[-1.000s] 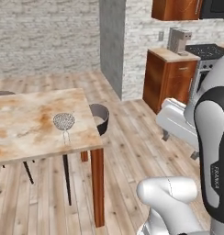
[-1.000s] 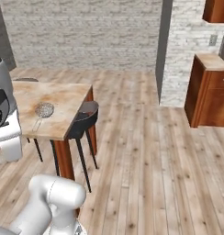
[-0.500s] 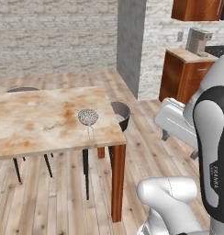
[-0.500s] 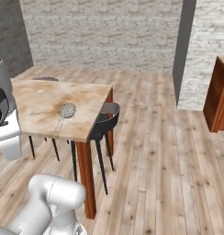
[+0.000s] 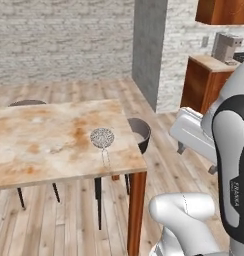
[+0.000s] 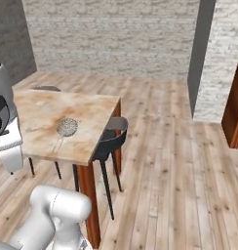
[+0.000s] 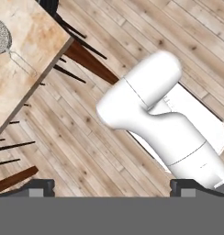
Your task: Pick the pot and strainer and place them in the sink. Then turn on the water.
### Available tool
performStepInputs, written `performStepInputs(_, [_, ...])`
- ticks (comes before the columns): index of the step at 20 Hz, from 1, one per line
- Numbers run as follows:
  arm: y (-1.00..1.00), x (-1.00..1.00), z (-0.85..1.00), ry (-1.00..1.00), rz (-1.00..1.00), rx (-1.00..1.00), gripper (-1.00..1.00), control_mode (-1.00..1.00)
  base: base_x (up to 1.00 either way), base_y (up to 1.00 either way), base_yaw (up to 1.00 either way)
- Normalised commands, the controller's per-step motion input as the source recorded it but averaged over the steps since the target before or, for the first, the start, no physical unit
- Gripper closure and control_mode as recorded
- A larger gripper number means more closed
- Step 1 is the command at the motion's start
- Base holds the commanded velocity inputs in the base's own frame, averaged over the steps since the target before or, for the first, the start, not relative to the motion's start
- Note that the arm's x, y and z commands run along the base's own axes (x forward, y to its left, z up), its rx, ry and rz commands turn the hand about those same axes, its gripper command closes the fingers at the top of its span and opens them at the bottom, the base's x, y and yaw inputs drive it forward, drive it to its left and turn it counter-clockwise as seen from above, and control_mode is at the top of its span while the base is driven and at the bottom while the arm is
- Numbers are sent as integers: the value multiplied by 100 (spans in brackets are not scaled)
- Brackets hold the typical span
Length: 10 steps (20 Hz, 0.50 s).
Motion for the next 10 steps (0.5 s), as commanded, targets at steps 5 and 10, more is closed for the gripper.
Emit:
performStepInputs(5, [0, 0, 0, 0, 0, 0, -100, 100, 44, 18, 3])
performStepInputs(10, [0, 0, 0, 0, 0, 0, -100, 100, 30, 30, 6])
